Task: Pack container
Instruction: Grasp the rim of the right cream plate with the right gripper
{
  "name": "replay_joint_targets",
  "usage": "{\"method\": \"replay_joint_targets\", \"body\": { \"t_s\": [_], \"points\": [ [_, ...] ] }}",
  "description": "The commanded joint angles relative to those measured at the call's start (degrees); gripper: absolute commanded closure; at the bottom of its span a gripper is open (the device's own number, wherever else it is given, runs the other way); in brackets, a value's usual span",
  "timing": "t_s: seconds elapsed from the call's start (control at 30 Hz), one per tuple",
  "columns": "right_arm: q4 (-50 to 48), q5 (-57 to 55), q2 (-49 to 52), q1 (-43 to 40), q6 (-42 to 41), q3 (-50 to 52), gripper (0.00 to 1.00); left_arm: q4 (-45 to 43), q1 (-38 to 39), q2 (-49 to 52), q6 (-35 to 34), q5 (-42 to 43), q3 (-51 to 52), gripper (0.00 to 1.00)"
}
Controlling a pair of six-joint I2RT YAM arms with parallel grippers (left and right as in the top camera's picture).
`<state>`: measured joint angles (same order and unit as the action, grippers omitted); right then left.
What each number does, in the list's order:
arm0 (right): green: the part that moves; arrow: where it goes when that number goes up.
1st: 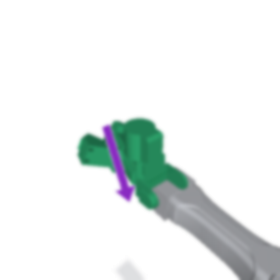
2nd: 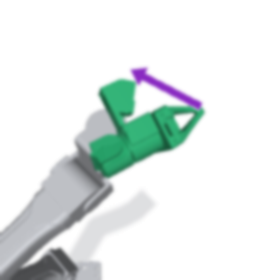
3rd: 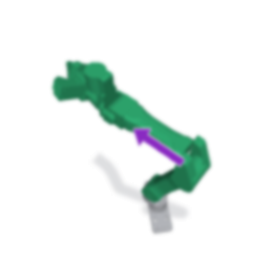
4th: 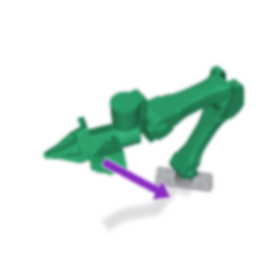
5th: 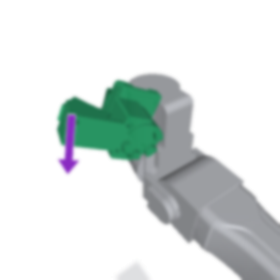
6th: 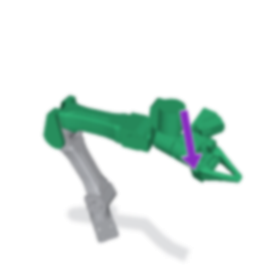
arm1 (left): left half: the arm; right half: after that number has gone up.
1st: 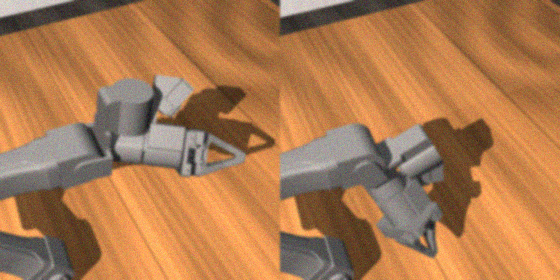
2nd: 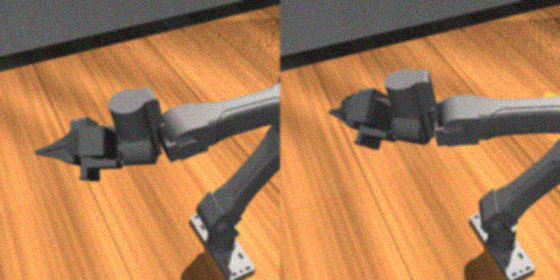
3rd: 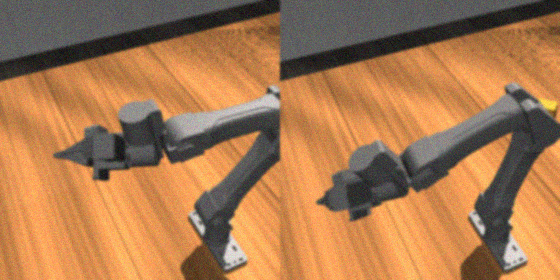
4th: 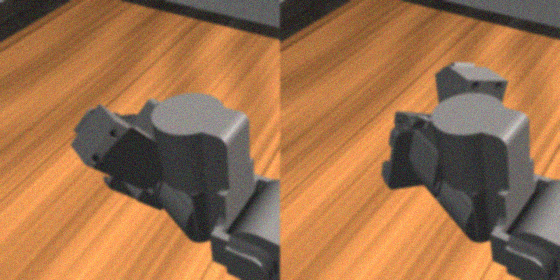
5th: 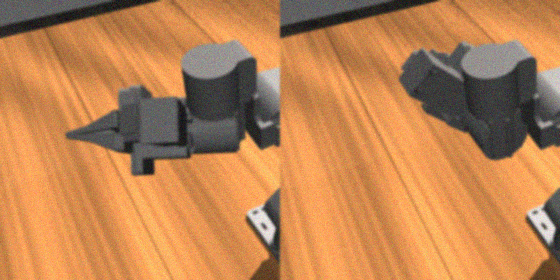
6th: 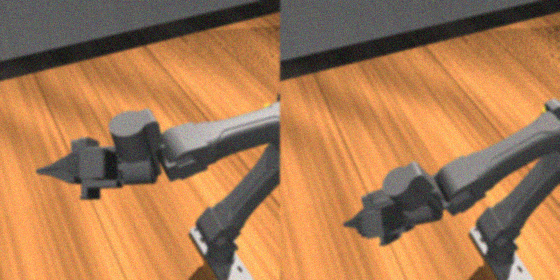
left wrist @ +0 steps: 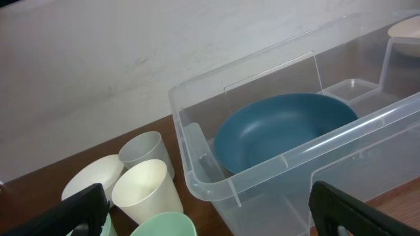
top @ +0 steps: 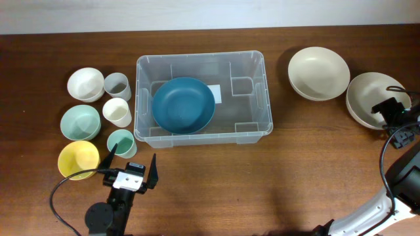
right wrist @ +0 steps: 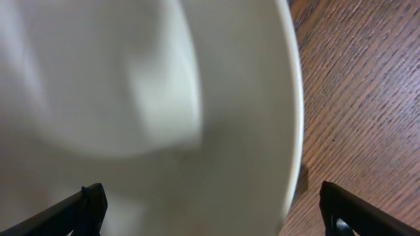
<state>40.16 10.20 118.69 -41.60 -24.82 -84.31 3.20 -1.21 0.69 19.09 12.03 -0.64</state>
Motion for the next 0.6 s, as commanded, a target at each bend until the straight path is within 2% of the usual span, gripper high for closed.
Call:
{"method": "replay_joint_targets", "body": {
  "t_s": [0.0,0.13,0.23,0.37,0.5,0.57],
  "points": [
    [-0.4,-0.8,0.7,-0.4,0.4,0.5,0.01,0.3,-0.3,-0.3,-0.2,0.6,0.1,0.0],
    [-0.9,-1.2,0.7,-0.4,0.4,0.5,0.0,0.3,-0.3,-0.3,-0.2,0.6,0.1,0.0],
    [-1.3,-1.2,0.7,-0.4,0.4,0.5,0.1,0.3,-0.3,-0.3,-0.2,0.6,0.1,0.0],
    [-1.6,-1.2,0.7,-0.4,0.4,0.5,0.14,0.3,-0.3,-0.3,-0.2,0.6,0.1,0.0],
    [-1.7,-1.3,0.7,-0.4,0.4,0.5,0.24,0.3,-0.3,-0.3,-0.2,0.6,0.1,0.0],
    [-1.6,-1.5,0.7,-0.4,0.4,0.5,0.25,0.3,-0.3,-0.3,-0.2,0.6,0.1,0.0]
  ]
}}
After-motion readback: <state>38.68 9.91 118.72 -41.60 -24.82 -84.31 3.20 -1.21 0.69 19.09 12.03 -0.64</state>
